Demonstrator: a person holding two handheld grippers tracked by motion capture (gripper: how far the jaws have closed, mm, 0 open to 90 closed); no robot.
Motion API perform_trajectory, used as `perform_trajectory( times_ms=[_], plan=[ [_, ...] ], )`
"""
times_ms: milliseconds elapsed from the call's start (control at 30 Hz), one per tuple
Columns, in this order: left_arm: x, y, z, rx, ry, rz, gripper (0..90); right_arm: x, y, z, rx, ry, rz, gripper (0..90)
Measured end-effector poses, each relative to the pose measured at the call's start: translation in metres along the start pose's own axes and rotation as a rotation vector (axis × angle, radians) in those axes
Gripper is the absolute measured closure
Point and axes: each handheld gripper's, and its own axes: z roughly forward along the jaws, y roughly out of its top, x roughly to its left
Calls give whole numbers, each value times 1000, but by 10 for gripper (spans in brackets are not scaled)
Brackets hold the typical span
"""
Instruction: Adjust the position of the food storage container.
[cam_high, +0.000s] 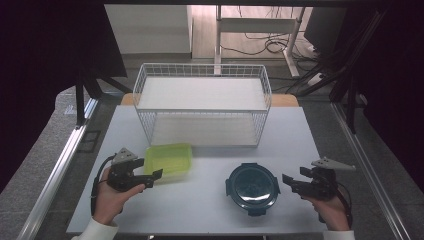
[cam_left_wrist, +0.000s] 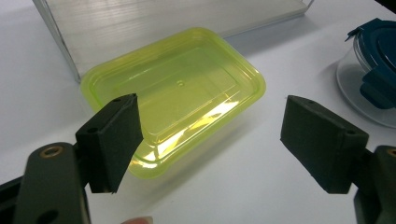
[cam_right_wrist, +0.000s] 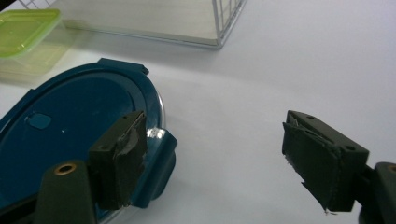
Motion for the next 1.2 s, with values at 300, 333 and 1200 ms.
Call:
perform_trajectory(
  times_ms=[300, 333, 1200],
  plan=[
    [-5, 3, -6, 19, -6, -8, 196, 0, 5, -3, 26, 2, -12, 261],
    [-4, 2, -6, 26, 4, -14, 196, 0, 5, -3, 26, 2, -12, 261],
    [-6, -7, 6, 108, 46, -1, 204, 11, 9, 6, 282, -46, -134, 874]
  ],
)
